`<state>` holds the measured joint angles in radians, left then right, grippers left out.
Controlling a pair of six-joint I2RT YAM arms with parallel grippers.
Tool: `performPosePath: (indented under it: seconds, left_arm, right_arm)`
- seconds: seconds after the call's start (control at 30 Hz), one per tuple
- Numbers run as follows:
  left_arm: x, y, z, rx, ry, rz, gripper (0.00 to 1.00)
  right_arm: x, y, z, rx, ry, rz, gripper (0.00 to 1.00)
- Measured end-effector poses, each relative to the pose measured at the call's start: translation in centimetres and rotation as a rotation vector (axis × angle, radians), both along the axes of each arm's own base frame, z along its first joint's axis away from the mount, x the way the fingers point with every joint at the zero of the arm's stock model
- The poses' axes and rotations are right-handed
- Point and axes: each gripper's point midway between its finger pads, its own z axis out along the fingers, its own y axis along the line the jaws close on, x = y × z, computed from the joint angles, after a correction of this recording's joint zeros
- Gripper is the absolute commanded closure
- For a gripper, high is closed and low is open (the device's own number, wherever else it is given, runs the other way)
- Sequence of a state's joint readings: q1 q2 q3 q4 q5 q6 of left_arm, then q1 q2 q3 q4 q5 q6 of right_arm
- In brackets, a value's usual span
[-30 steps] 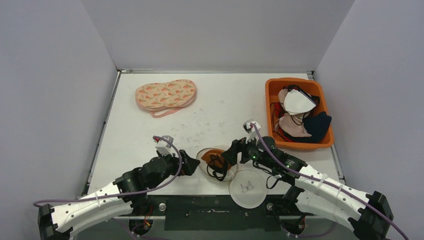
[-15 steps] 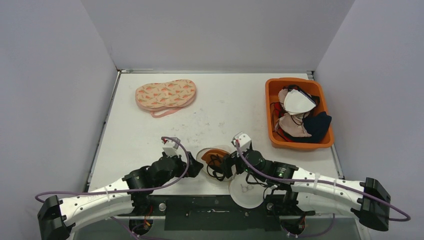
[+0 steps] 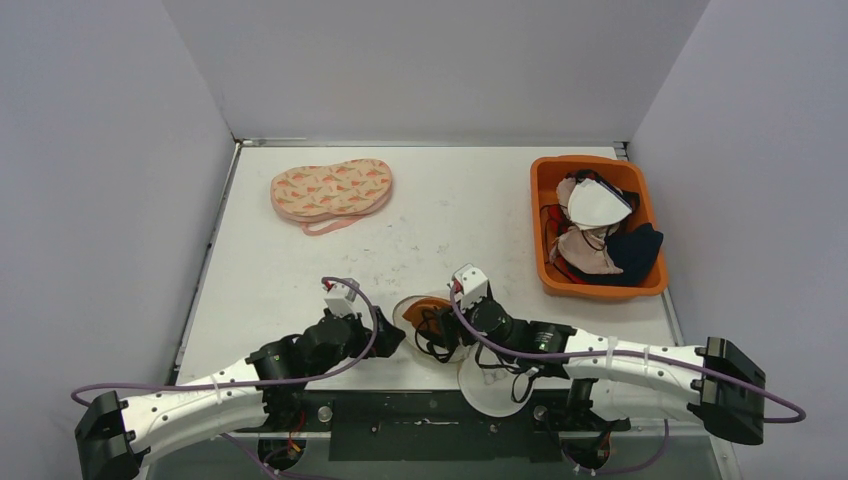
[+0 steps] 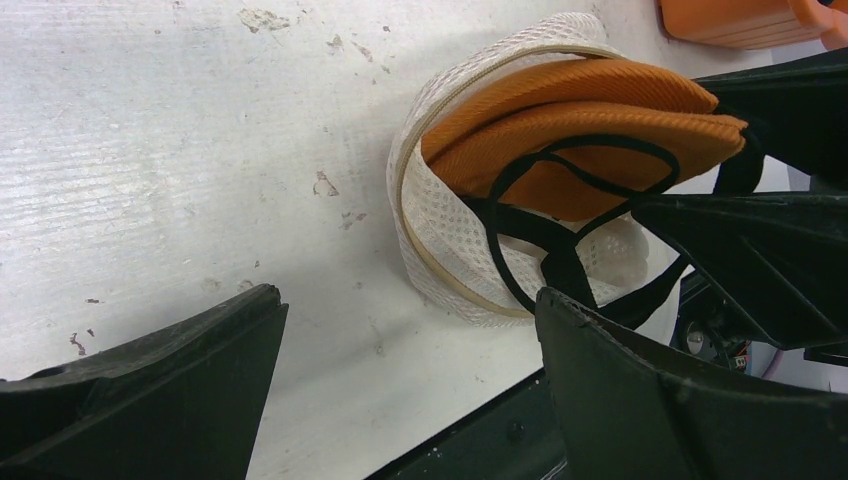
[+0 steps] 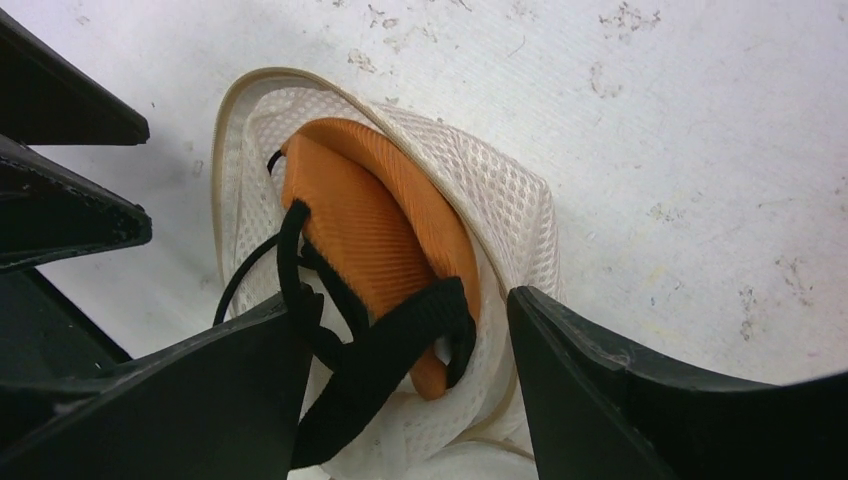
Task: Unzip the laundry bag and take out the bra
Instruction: Pick up the bra from the laundry bag.
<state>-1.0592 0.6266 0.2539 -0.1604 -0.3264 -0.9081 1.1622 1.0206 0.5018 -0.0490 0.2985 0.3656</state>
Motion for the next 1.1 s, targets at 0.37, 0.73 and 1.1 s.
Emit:
performPosePath:
  seconds: [0.37,0.73,1.1]
  left_arm:
    - [0.1,-0.2,0.0,-0.01,0.001,0.0,0.05]
    - [1.0,0.5,0.4,-0.001,-0.034,0.058,0.05]
    - [2.6,1.7,1.9,0.013,-0.087,0.142,0.11]
  right_arm:
    - [0.4,1.5,-0.5,-0.034,-0.011,0.028,0.73]
    - [-1.7,2.3,1.6,0.004,-0.043,0.136,0.95]
    - [-4.2,2.4,1.1,-0.04,-0.045,0.211,0.95]
